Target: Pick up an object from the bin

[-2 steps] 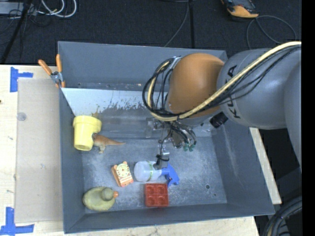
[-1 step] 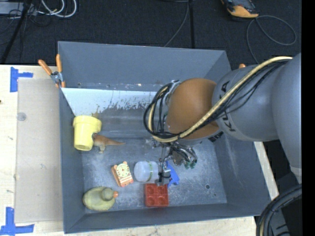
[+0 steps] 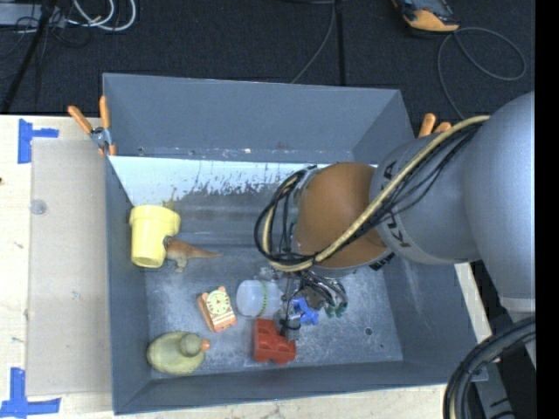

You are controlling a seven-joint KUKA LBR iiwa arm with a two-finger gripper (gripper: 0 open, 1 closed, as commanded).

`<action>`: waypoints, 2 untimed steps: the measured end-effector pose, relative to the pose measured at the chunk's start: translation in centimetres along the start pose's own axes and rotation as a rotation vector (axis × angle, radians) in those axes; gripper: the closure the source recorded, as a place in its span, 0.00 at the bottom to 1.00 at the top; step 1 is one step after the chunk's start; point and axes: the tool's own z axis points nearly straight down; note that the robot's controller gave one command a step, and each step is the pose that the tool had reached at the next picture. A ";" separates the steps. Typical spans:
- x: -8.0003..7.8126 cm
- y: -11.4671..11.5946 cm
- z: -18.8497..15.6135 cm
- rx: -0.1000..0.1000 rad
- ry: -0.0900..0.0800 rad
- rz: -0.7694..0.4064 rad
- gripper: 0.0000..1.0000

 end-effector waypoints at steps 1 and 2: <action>0.0 0.0 0.0 0.000 0.000 0.000 1.00; 0.1 0.4 -3.9 -0.002 0.003 0.000 1.00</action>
Offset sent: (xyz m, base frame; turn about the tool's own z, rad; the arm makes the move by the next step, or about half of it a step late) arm -0.0002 0.0095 0.1121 0.0040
